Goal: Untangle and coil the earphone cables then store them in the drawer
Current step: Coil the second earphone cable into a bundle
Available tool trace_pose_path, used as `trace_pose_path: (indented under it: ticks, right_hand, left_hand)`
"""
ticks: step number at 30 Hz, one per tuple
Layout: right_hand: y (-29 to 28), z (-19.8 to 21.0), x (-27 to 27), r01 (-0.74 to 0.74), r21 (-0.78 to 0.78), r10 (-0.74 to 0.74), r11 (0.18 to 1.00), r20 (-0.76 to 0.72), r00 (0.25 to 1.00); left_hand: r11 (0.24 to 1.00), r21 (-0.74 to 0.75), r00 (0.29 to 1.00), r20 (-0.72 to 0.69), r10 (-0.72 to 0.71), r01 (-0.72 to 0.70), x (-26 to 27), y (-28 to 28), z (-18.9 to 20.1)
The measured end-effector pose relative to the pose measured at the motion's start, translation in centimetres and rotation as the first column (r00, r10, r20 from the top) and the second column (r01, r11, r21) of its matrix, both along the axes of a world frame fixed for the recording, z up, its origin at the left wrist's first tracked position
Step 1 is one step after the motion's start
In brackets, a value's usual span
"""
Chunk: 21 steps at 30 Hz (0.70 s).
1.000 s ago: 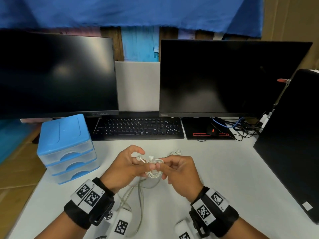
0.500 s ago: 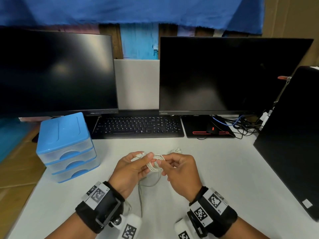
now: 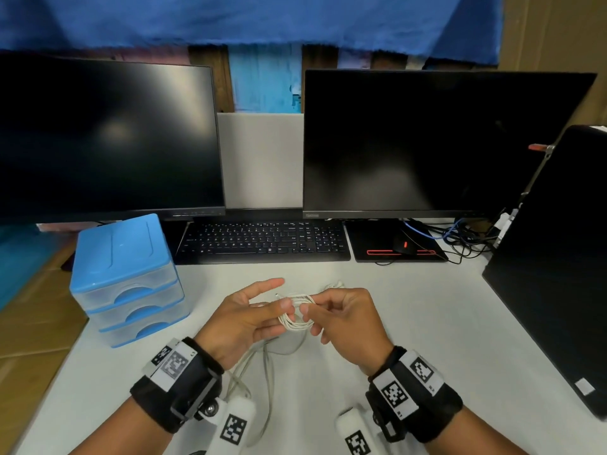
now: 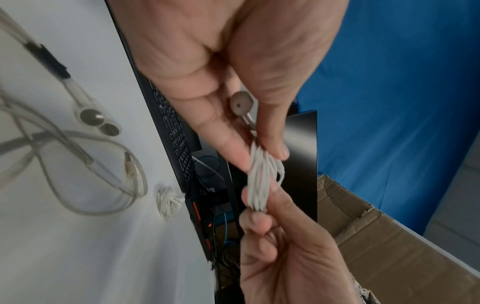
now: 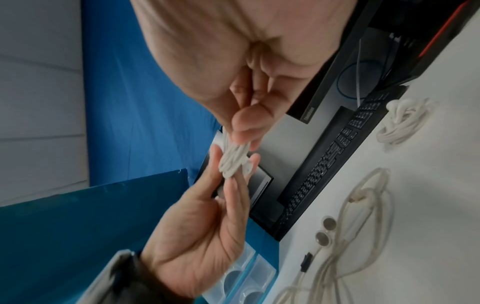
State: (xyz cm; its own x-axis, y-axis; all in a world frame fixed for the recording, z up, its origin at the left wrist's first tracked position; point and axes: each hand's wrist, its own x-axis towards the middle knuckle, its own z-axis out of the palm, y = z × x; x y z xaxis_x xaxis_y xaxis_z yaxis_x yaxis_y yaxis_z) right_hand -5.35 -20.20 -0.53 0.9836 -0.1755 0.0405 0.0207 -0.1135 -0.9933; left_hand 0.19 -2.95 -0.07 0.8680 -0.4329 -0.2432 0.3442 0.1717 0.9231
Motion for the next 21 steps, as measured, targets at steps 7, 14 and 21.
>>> trace_pose_path:
  ticks: [7,14,21]
  right_hand:
    - [-1.0,0.7,0.2,-0.012,-0.102,0.009,0.995,-0.033,0.999]
    - [-3.0,2.5,0.3,0.046,-0.316,-0.042,0.948,0.019,0.999]
    - [-2.1,2.9,-0.5,0.064,-0.429,-0.025,0.901,0.096,0.995]
  left_hand:
    - [0.984,0.071,0.981,0.094,-0.171,0.165,0.2,0.3,-0.7]
    - [0.930,0.325,0.938,0.234,-0.256,0.172,-0.1,0.1,-1.3]
    - [0.736,0.650,0.778,0.557,-0.292,-0.188,-0.3,-0.1,-1.6]
